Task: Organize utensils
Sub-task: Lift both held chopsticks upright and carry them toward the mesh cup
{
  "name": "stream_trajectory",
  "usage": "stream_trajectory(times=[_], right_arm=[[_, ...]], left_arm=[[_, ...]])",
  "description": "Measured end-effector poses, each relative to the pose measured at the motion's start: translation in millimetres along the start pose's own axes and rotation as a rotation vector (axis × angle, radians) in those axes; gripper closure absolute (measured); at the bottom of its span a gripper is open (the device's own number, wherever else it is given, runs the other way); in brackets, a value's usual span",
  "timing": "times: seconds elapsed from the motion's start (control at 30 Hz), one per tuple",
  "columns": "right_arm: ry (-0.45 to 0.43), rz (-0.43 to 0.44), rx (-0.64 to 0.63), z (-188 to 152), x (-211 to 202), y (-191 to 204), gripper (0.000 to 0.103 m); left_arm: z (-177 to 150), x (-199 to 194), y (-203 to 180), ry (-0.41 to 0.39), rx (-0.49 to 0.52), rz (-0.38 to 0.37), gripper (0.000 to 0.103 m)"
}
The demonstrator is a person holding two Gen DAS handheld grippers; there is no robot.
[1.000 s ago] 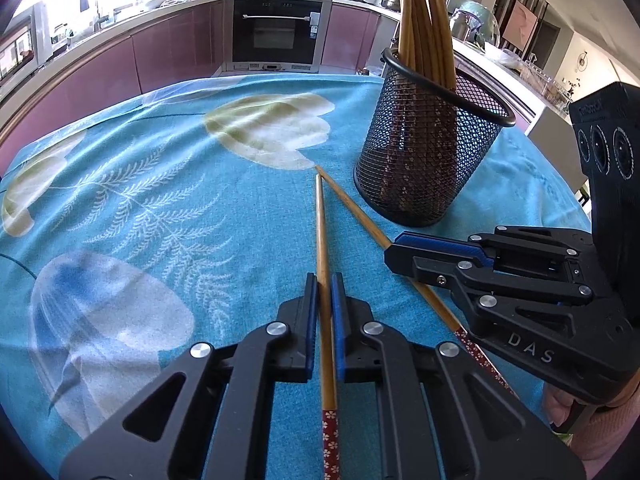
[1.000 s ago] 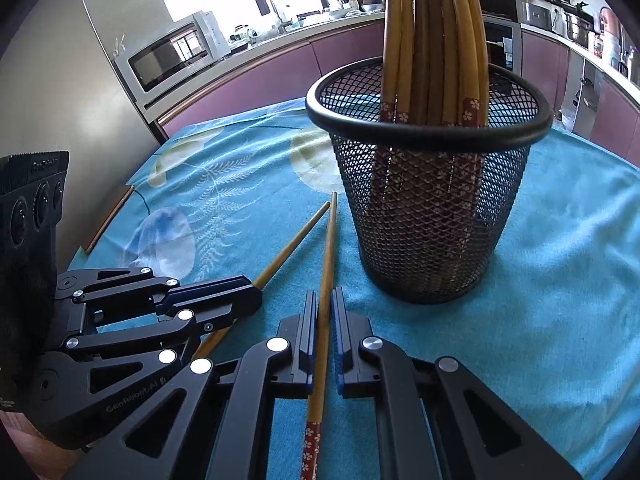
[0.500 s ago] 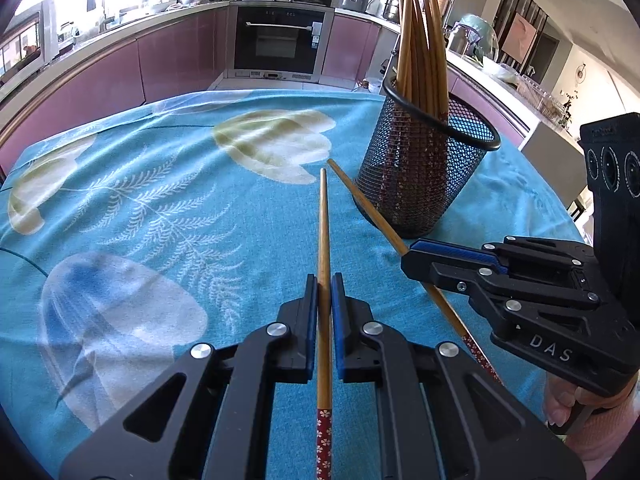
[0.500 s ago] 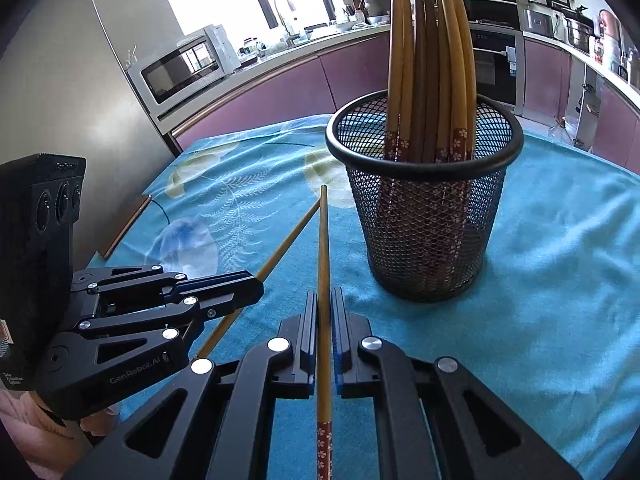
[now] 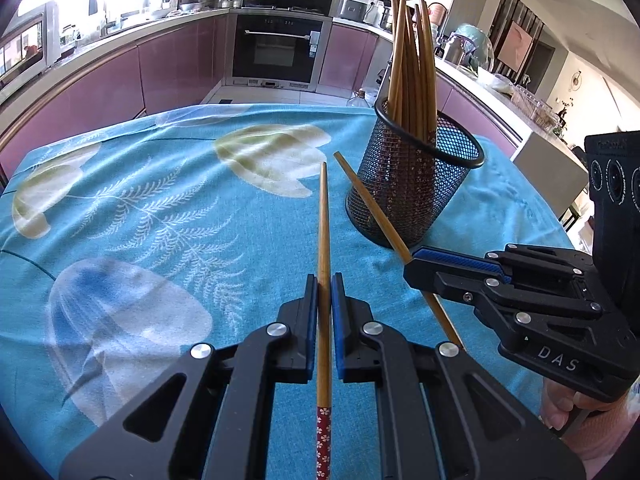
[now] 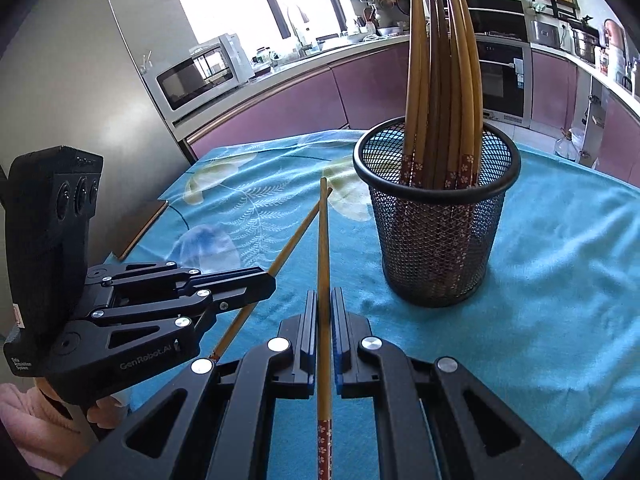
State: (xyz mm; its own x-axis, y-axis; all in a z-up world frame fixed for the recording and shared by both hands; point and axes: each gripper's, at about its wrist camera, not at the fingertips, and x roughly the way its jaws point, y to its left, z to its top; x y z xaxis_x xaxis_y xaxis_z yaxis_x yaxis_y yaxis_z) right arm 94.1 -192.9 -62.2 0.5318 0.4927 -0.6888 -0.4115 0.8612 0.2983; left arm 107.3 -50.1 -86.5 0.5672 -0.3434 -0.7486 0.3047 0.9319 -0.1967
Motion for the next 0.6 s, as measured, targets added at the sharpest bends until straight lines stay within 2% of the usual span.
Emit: stream_trajectory(times=[0.6], right_arm=[[-0.065,0.012,-0.016,8,-17,12,0.097]], left_arm=[[8,-27,-7,-0.061,0.012,-0.022,0.095]])
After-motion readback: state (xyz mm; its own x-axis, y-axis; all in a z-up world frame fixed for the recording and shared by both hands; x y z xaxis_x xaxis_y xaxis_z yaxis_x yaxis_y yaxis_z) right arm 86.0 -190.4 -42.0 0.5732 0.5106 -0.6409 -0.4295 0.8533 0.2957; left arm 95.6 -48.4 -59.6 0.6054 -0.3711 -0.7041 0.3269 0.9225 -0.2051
